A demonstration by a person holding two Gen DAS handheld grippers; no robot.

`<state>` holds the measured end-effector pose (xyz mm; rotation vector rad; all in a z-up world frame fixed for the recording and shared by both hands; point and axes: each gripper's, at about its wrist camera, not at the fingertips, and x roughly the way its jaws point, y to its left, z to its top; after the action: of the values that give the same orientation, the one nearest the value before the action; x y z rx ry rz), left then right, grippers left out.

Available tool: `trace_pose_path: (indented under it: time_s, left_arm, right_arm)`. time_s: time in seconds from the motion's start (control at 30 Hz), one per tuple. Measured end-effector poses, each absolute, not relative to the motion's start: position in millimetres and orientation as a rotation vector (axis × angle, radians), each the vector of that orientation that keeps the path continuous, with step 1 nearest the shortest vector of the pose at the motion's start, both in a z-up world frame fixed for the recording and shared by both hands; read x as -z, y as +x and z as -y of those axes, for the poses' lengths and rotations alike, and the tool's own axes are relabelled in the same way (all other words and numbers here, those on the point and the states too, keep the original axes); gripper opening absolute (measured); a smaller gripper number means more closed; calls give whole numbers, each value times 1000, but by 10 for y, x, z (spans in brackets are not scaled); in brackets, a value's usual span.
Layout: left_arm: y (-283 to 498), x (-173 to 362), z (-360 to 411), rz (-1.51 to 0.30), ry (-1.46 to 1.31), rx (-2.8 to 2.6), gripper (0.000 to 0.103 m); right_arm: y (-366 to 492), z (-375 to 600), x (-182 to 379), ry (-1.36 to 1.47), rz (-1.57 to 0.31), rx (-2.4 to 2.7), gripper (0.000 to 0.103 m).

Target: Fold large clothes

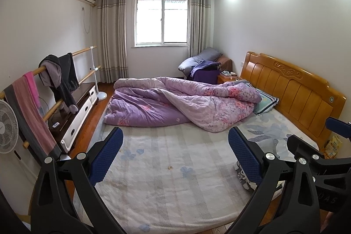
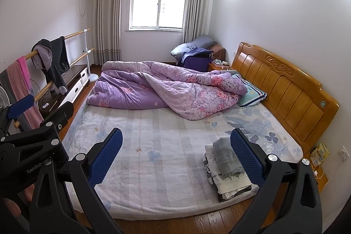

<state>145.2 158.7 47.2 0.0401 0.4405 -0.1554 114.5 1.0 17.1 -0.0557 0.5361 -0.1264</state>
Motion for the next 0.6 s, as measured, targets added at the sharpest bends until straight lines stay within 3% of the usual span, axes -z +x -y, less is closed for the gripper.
trace_pose_path:
  time_s: [0.6]
  left_arm:
    - [1485, -485, -1612, -445, 41, 156, 97]
  right_arm:
    - [1206, 49, -164, -52, -542, 121, 95]
